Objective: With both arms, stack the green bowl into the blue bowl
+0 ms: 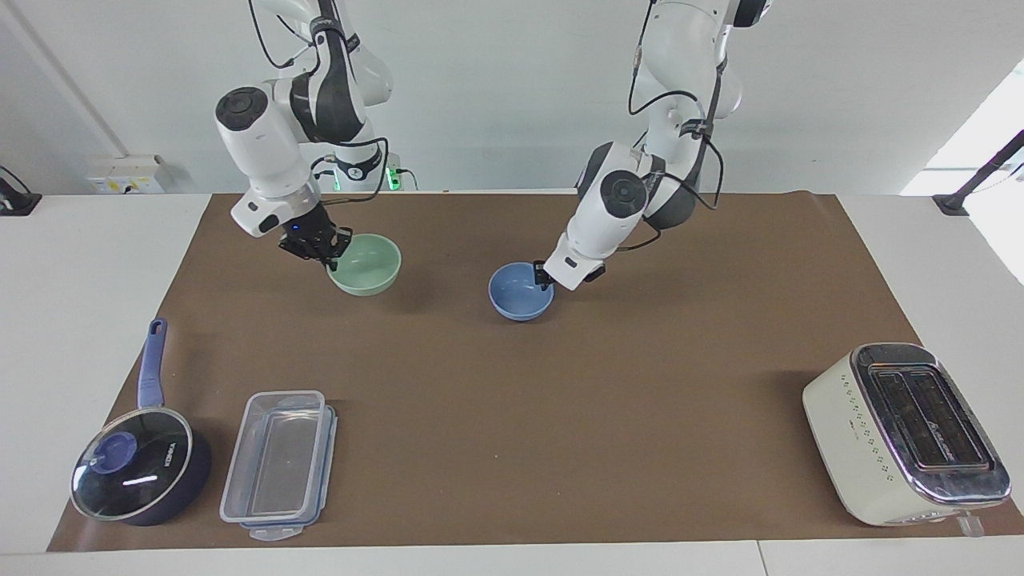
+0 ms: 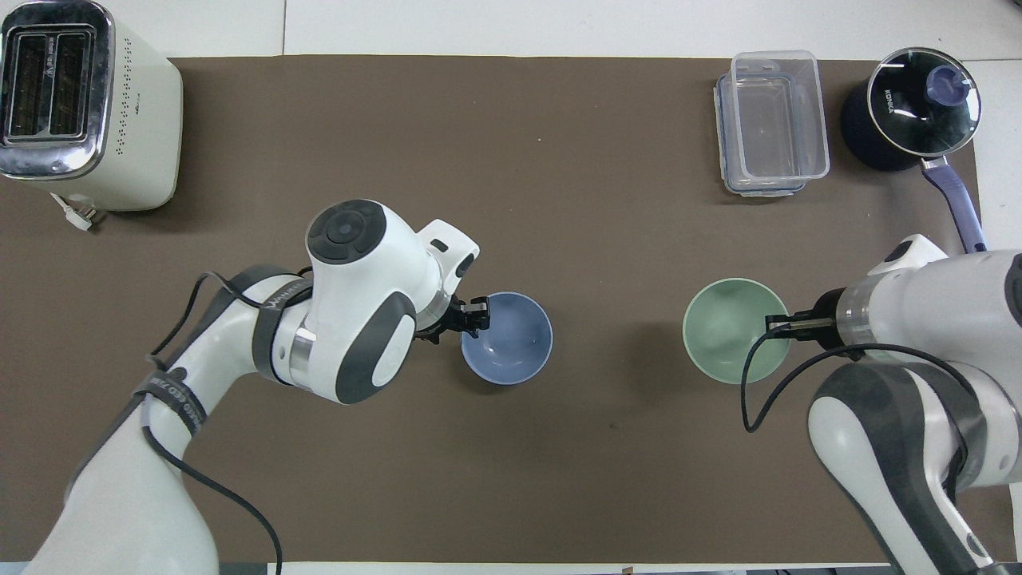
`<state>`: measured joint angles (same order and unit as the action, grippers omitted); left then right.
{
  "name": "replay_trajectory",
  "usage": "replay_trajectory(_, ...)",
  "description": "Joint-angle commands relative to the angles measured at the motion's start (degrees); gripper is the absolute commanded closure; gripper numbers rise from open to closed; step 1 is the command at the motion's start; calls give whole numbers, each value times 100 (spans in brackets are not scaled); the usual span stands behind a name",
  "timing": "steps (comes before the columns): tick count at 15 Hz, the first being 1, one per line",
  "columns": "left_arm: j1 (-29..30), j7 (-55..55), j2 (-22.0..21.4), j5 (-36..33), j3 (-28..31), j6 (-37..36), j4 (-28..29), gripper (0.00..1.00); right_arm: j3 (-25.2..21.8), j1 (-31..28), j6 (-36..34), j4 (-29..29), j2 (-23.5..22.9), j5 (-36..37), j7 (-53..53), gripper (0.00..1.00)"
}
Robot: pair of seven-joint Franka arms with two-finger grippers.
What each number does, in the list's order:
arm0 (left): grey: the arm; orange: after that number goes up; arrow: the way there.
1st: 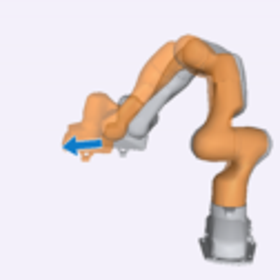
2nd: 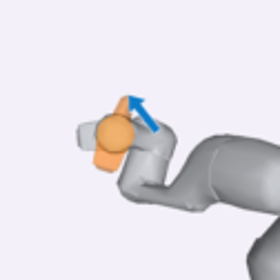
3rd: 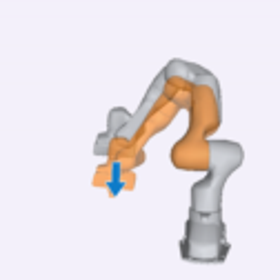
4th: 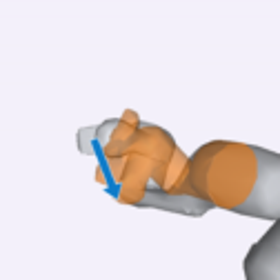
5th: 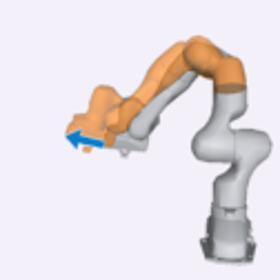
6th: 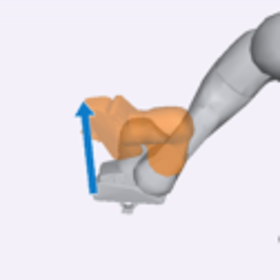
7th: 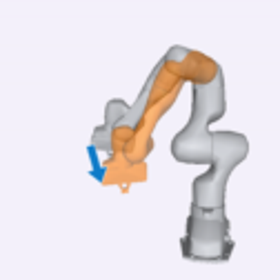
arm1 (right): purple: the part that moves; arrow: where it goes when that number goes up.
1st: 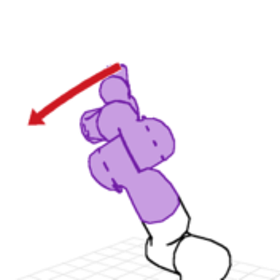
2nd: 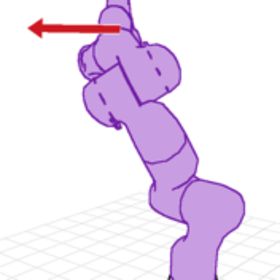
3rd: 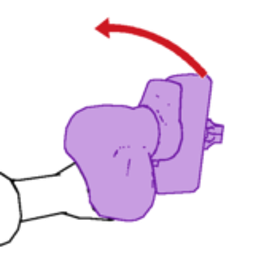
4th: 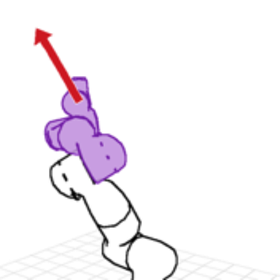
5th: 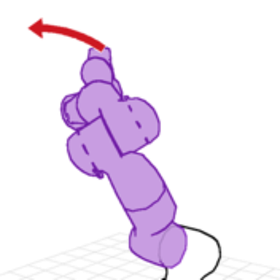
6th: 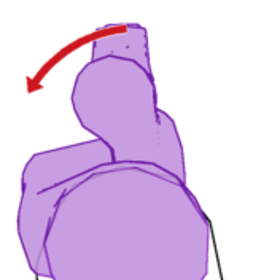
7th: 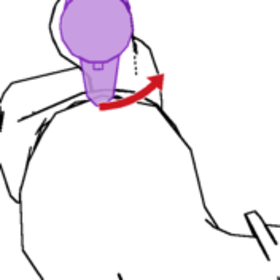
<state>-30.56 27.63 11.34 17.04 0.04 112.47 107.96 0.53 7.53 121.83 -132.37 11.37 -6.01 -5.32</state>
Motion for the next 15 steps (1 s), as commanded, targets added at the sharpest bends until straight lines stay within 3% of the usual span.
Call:
replay_trajectory(1,943,-363,-352,-7,58,-996,-685,0,-18,554,331,-34,-125,-207,-617,100)
replay_trajectory(3,1603,-766,-387,-453,49,-1322,-1065,0,-9,906,673,-34,-275,-312,-847,100)
replay_trajectory(8,2615,-2725,-983,-1342,58,-2034,-1049,0,-9,1839,1483,184,-915,-585,-1744,100)
replay_trajectory(15,2581,-2772,-1353,-1616,49,-2387,-1004,0,-9,2147,1493,686,-1321,-726,-2193,100)
